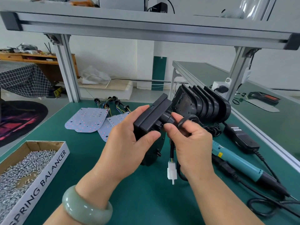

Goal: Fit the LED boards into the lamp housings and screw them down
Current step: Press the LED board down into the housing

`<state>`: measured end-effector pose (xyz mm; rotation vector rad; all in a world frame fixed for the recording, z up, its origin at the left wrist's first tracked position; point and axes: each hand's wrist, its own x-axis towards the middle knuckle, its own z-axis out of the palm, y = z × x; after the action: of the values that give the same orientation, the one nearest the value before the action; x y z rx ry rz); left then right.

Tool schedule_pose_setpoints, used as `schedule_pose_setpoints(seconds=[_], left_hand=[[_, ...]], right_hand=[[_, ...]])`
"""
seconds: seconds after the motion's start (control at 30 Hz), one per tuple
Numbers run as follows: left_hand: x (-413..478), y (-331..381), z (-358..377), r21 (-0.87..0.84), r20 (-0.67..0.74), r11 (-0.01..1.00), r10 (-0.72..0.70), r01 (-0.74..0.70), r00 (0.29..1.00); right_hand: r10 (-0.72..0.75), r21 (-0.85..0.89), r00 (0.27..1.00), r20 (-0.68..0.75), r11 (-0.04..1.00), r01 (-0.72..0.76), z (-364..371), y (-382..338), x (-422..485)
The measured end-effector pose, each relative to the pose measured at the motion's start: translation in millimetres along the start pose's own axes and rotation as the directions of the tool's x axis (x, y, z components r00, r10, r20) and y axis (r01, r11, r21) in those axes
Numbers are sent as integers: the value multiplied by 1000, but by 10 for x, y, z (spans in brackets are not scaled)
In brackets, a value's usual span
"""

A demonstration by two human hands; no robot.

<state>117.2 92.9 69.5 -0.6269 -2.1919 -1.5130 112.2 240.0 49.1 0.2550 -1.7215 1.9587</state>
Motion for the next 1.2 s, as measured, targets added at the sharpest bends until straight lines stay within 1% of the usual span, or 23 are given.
schedule_pose_setpoints(seconds=[0.03, 0.1, 0.23, 0.3, 0.37, 0.4, 0.47, 0.57, 0.63, 0.67, 0.73, 0.77, 0.8, 0.87, 0.93, 1.03, 1.1, 1.17, 1.2], left_hand=[[-3, 9, -11, 16, 5, 1000, 8, -8, 1000], [-11, 13, -28, 32, 8, 999, 23, -24, 1000], [-14, 6, -24, 63, 4, 998, 27, -27, 1000], [-15, 15, -18, 85, 15, 996, 33, -34, 999], [-25, 26, -14, 101, 43, 994, 44, -49, 998], [-30, 36, -5, 104, 57, 993, 49, -54, 997], [-40, 42, 12, 109, 54, 992, 52, -57, 997], [-37, 32, 29, 120, 6, 992, 28, -29, 1000], [-45, 19, 40, 115, -40, 993, 12, -7, 999], [-52, 16, 41, 114, -58, 993, 5, 1, 998], [-62, 25, 27, 114, -58, 993, -13, 19, 998], [-57, 30, 7, 113, -38, 993, -15, 20, 999], [-49, 33, -18, 115, -6, 993, -12, 12, 1000], [-36, 44, -68, 124, 68, 992, 5, -14, 998], [-26, 65, -90, 117, 117, 992, 33, -47, 993], [-48, 78, -81, 64, 130, 996, 61, -70, 990], [-63, 81, -68, 87, 127, 993, 65, -77, 990], [-64, 76, -37, 105, 91, 993, 53, -63, 994], [-61, 68, -18, 113, 62, 992, 43, -50, 997]], right_hand=[[-28, -35, 1000, 0, 999, 28, -5, -5, 3], [-99, -158, 995, 18, 982, 100, -26, -24, 11], [-246, -404, 962, 119, 873, 273, -84, -31, 15], [-327, -467, 929, 173, 803, 370, -141, -24, 52], [-371, -496, 904, 213, 755, 428, -196, -40, 96], [-366, -493, 903, 227, 756, 430, -220, -47, 113], [-313, -443, 925, 217, 813, 379, -247, -60, 126], [-239, -354, 949, 205, 886, 300, -227, -59, 115], [-205, -279, 965, 163, 929, 244, -207, -46, 102], [-189, -288, 974, 127, 932, 218, -193, -35, 103], [-139, -387, 985, 102, 906, 168, -186, -3, 110], [-123, -427, 984, 132, 888, 168, -194, 5, 111], [-137, -464, 972, 189, 860, 211, -206, 3, 111], [-200, -519, 927, 318, 781, 346, -233, -36, 118], [-252, -527, 882, 397, 725, 444, -252, -86, 123], [-303, -518, 863, 404, 702, 489, -293, -112, 146], [-318, -491, 860, 398, 718, 493, -317, -98, 154], [-303, -478, 874, 380, 745, 466, -305, -53, 145], [-275, -498, 895, 351, 755, 427, -275, -28, 140]])
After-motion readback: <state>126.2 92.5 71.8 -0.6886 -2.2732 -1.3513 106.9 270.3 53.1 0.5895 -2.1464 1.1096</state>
